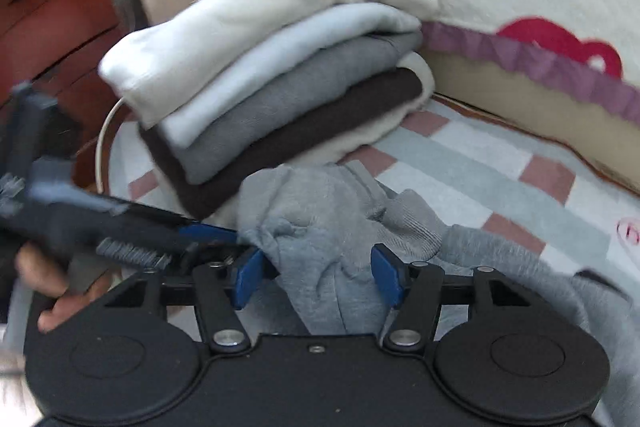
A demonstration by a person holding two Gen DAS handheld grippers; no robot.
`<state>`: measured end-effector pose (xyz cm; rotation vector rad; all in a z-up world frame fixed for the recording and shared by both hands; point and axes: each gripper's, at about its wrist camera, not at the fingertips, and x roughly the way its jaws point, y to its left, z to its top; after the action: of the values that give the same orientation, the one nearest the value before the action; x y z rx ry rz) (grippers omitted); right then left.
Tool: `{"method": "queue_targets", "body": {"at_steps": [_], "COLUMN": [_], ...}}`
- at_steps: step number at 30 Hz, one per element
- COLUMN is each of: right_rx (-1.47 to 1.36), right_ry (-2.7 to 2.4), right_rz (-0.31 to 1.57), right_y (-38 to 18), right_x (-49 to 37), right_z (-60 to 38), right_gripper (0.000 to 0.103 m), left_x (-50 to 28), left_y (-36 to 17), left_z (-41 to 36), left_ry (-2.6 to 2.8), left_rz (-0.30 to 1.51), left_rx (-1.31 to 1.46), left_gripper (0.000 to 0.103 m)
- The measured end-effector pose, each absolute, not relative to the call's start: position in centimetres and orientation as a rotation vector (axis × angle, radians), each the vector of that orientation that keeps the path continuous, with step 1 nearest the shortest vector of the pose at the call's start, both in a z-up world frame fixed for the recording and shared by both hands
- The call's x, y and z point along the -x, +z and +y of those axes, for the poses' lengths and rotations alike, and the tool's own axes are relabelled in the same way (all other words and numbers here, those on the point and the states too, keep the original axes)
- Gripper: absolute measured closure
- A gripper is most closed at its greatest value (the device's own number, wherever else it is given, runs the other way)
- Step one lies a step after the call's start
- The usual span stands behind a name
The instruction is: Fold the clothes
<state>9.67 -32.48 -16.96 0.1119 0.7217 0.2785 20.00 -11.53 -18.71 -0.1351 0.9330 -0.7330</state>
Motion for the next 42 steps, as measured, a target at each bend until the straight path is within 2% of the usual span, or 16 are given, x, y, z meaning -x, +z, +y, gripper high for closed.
{"method": "queue_targets", "body": {"at_steps": [5, 11, 13, 15, 18, 19, 22, 24, 28, 32, 33, 34, 37, 41, 42], "right_rx": [-0.227, -0.327, -0.354, -0.369, -0.268, -0.157, 0.041, 0.031, 0.063, 0.150, 0.135, 0.126, 0.148, 0.078, 0.046], "right_ry": [0.219, -0.138, -0.252, -0.361, -0.492, -0.520, -0.496, -0.456, -0.406, -0.367, -0.347, -0.329, -0.315, -0.319, -0.317], "right_rz": [0.714, 0.785, 0.794, 0.793, 0.784, 0.802, 0.825, 0.823, 0.858, 0.824, 0.814, 0.806, 0.799, 0.779, 0.772], "right_y": [-16.3, -17.9, -18.5, -19.1, -19.6, -19.7, -20.0, -20.6, -22.3, -22.2, -22.2, -22.1, -22.3, -22.1, -22.1], "right_x": [-5.3, 4.8, 7.9, 10.7, 12.7, 12.5, 11.6, 11.3, 10.6, 10.5, 10.4, 10.2, 9.5, 9.4, 9.5], "right_z": [-36.2, -43.6, -45.4, -46.8, -47.3, -46.8, -45.3, -44.9, -43.9, -43.0, -43.1, -43.1, -43.4, -44.4, -44.7], "right_gripper": [0.039, 0.038, 0.038, 0.038, 0.039, 0.039, 0.039, 0.039, 0.039, 0.038, 0.038, 0.038, 0.038, 0.038, 0.038], "left_x": [-19.7, -18.5, -18.6, -19.7, -20.3, -20.2, -19.7, -20.0, -21.0, -21.2, -21.0, -20.5, -18.2, -14.6, -14.4], "left_y": [-17.4, -15.3, -15.0, -15.9, -18.1, -18.4, -19.1, -20.2, -22.4, -23.5, -23.5, -23.4, -21.7, -17.0, -16.3], "left_z": [-10.3, -7.9, -7.4, -7.9, -9.0, -9.3, -10.1, -11.1, -14.6, -16.9, -17.3, -18.1, -20.7, -20.0, -19.2], "left_ry": [-0.726, -0.726, -0.728, -0.741, -0.706, -0.702, -0.705, -0.688, -0.678, -0.667, -0.650, -0.646, -0.663, -0.770, -0.782], "left_rz": [0.948, 0.827, 0.797, 0.879, 1.069, 1.080, 1.078, 1.069, 1.080, 1.034, 1.010, 0.977, 0.830, 0.512, 0.493], "left_rx": [0.195, 0.369, 0.410, 0.441, 0.448, 0.444, 0.429, 0.444, 0.400, 0.367, 0.357, 0.271, 0.022, -0.064, -0.027], "left_gripper": [0.049, 0.049, 0.044, 0.043, 0.043, 0.043, 0.039, 0.033, 0.031, 0.019, 0.033, 0.061, 0.073, 0.074, 0.074]}}
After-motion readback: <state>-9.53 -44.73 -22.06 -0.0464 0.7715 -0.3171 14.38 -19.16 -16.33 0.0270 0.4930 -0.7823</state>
